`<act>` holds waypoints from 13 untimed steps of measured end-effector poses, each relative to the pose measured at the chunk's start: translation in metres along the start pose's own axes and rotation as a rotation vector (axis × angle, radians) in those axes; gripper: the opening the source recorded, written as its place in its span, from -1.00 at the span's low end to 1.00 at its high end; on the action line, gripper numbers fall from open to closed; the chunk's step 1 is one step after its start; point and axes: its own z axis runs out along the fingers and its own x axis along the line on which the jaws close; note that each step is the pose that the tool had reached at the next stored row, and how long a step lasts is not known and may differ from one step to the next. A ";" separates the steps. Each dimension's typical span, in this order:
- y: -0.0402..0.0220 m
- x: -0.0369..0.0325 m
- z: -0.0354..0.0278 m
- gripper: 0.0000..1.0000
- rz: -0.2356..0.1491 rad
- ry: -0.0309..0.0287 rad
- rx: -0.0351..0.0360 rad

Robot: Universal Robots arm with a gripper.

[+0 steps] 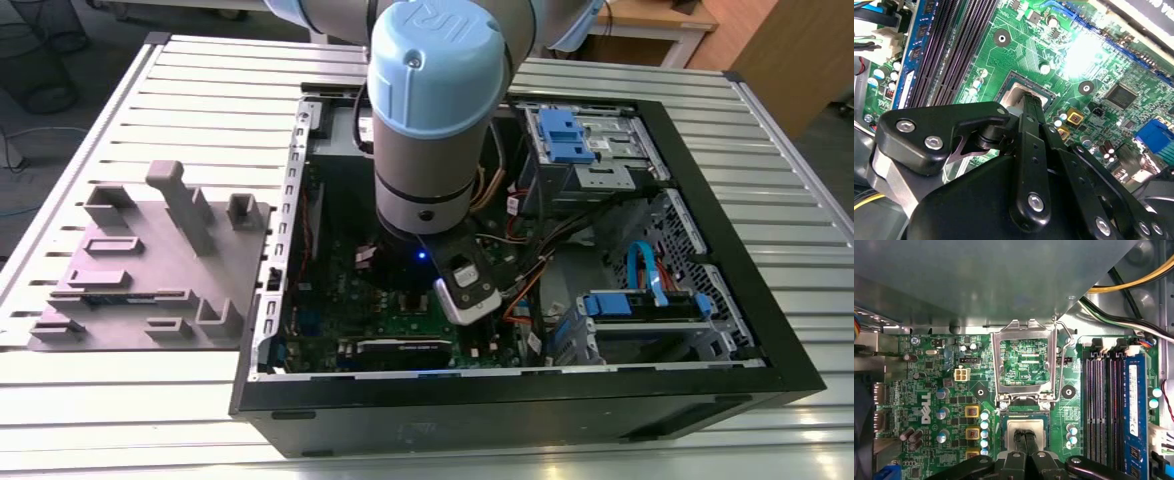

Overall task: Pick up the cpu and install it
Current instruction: 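Place the cpu into insertion slot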

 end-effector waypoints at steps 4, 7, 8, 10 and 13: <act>0.0000 0.0000 0.0003 -0.77 0.000 0.0002 0.0003; 0.0000 0.0000 0.0004 -0.77 0.000 0.0001 0.0002; -0.0001 0.0000 0.0005 -0.77 0.000 0.0002 0.0002; -0.0001 0.0001 0.0017 -0.77 0.000 0.0002 0.0004; -0.0002 0.0001 0.0018 -0.77 0.000 0.0003 0.0005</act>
